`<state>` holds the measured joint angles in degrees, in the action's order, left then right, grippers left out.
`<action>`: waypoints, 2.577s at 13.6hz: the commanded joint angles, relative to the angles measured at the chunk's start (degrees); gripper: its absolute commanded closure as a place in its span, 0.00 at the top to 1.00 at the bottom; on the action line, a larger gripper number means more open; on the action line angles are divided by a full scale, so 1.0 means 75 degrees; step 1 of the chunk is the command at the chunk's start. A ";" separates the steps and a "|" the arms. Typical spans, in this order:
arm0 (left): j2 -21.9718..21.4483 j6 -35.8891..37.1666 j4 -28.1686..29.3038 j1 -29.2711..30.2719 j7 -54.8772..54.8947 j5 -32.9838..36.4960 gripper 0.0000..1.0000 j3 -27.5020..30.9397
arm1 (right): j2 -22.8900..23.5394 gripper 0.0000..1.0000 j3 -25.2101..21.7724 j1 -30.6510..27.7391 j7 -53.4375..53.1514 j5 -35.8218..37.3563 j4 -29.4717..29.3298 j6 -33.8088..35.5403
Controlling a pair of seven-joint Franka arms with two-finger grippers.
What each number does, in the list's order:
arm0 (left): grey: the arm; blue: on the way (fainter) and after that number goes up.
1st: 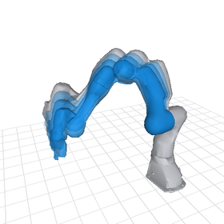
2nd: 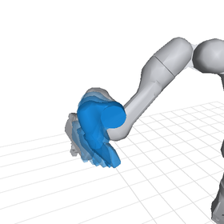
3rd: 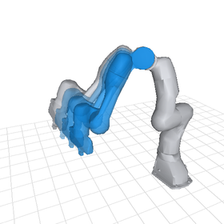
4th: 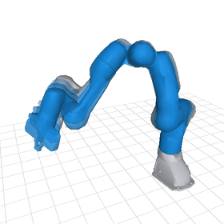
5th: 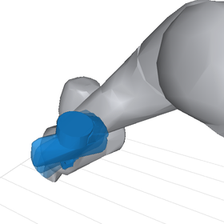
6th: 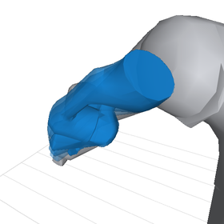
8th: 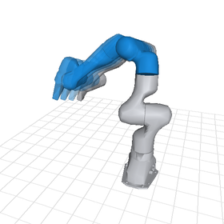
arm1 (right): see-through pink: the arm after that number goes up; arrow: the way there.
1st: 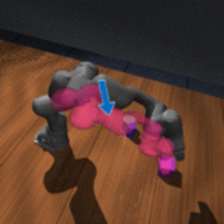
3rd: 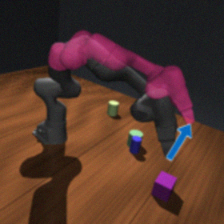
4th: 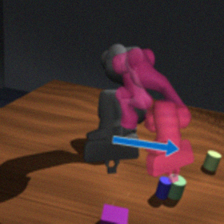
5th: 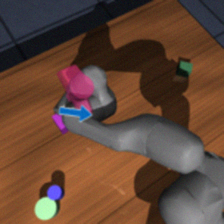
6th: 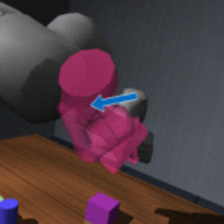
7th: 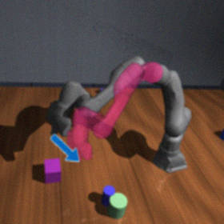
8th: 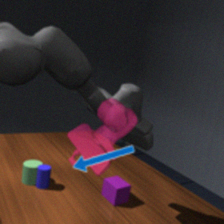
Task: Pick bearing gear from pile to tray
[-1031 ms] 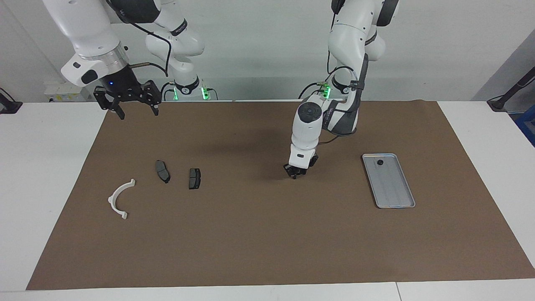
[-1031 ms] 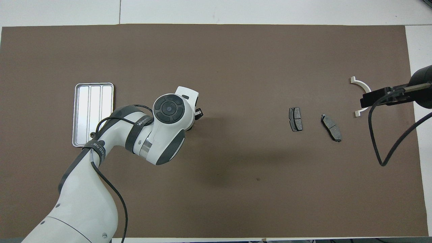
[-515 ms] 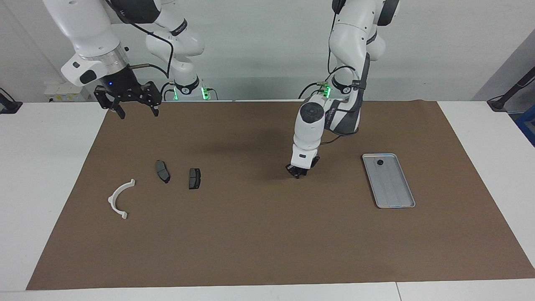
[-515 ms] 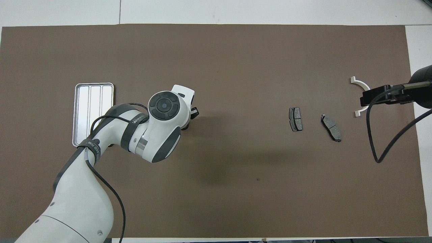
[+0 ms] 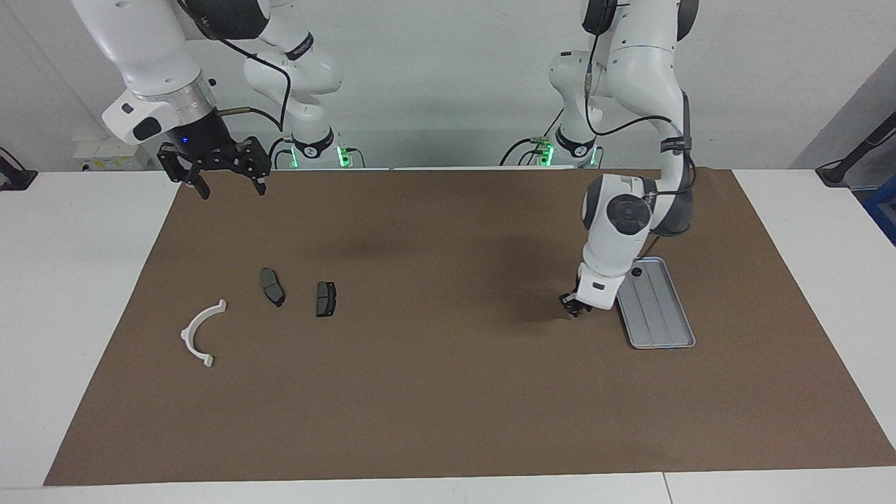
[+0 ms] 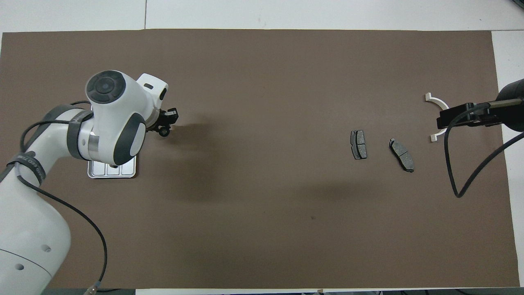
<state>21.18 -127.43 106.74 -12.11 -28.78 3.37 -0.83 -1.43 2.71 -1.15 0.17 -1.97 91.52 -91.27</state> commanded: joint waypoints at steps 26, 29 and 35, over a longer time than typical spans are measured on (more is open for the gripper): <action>-0.1531 0.2244 -0.0626 0.1791 0.3099 -0.0461 0.97 -0.0089 | -0.0102 1.00 0.0002 -0.0034 0.0142 0.0404 0.0207 -0.0475; -0.2552 0.3429 -0.0626 0.1814 0.3122 -0.0461 1.00 -0.0089 | -0.0091 1.00 0.0002 -0.0023 0.0130 0.0369 0.0183 -0.0475; -0.3118 0.3973 -0.0556 0.1615 0.3087 -0.0473 1.00 -0.0112 | -0.0091 1.00 0.0002 -0.0035 0.0118 0.0310 0.0183 -0.0487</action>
<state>-1.76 -96.96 100.78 0.22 -6.33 0.61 -2.06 -1.42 2.51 -1.09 0.34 0.65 91.79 -93.50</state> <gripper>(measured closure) 0.000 0.000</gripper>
